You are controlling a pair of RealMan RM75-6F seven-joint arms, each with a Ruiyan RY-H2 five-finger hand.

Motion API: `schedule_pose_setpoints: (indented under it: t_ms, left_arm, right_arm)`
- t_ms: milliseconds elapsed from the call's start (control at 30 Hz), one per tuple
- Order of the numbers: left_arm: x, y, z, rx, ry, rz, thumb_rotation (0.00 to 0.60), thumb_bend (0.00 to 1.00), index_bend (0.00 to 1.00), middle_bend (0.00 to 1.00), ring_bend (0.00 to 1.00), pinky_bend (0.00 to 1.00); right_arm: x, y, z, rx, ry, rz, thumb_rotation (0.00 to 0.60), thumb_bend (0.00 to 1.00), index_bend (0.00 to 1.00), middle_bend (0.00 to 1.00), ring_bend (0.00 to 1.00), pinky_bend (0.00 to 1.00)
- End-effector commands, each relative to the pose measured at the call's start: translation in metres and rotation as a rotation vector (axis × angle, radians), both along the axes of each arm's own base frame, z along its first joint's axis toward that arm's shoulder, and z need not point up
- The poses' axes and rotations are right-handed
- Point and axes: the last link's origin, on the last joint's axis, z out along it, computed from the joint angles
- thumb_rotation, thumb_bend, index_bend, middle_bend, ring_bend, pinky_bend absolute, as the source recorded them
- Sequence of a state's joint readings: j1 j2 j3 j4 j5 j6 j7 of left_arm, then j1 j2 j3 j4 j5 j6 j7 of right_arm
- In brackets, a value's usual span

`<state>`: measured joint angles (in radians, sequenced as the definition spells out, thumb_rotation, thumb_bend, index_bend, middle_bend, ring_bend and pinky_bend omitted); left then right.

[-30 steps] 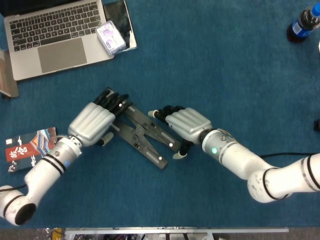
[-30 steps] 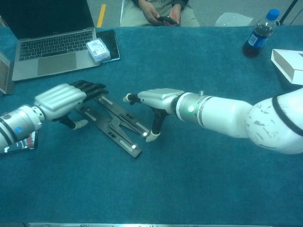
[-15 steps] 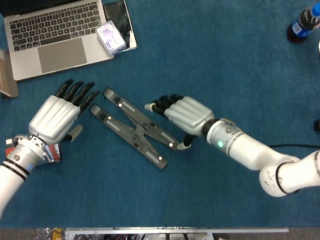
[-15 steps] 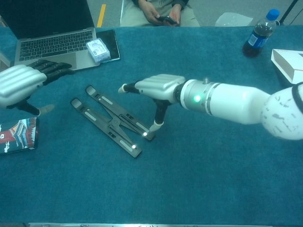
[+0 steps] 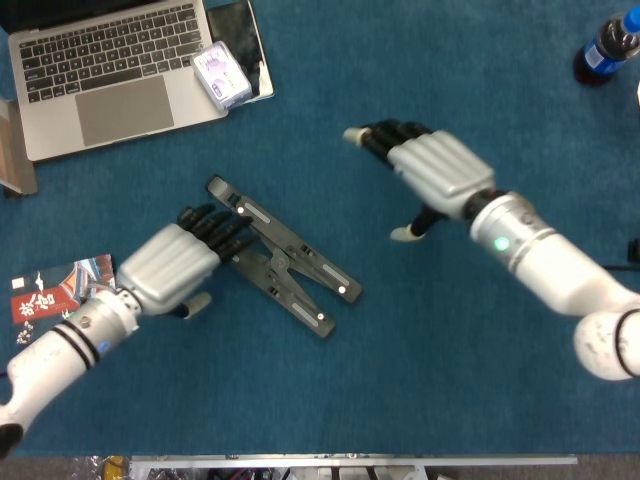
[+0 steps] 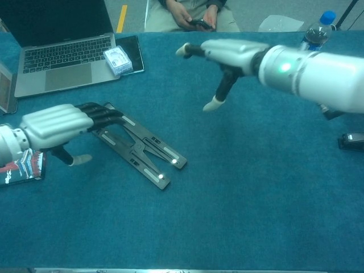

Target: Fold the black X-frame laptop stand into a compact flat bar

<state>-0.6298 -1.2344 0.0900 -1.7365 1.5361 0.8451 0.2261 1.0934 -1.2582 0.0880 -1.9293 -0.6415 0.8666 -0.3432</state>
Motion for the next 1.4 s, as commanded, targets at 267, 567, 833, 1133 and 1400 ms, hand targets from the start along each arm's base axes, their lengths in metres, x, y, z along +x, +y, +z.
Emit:
schedule_pose_setpoints:
  t_ms: [267, 567, 833, 1133, 1400]
  left_arm:
    - [0.036, 0.018, -0.022, -0.077, 0.056, -0.064, 0.600, 0.35, 0.00, 0.00, 0.00, 0.00]
    - [0.045, 0.036, -0.037, -0.105, 0.132, -0.058, 0.600, 0.35, 0.00, 0.00, 0.00, 0.00]
    - [0.047, 0.039, -0.046, -0.116, 0.164, -0.049, 0.600, 0.35, 0.00, 0.00, 0.00, 0.00]
    - [0.045, 0.039, -0.053, -0.112, 0.174, -0.041, 0.600, 0.35, 0.00, 0.00, 0.00, 0.00]
    - [0.044, 0.039, -0.057, -0.116, 0.176, -0.038, 0.600, 0.35, 0.00, 0.00, 0.00, 0.00]
  right_arm:
    - [-0.020, -0.003, 0.023, -0.037, -0.042, -0.061, 0.600, 0.00, 0.00, 0.08, 0.00, 0.11]
    - [-0.029, -0.006, 0.021, -0.027, -0.055, -0.073, 0.600, 0.00, 0.00, 0.08, 0.00, 0.11]
    - [-0.032, -0.007, 0.019, -0.017, -0.060, -0.076, 0.600, 0.00, 0.00, 0.08, 0.00, 0.11]
    - [-0.033, -0.006, 0.017, -0.010, -0.063, -0.076, 0.600, 0.00, 0.00, 0.08, 0.00, 0.11]
    - [-0.035, -0.005, 0.015, -0.009, -0.060, -0.078, 0.600, 0.00, 0.00, 0.08, 0.00, 0.11]
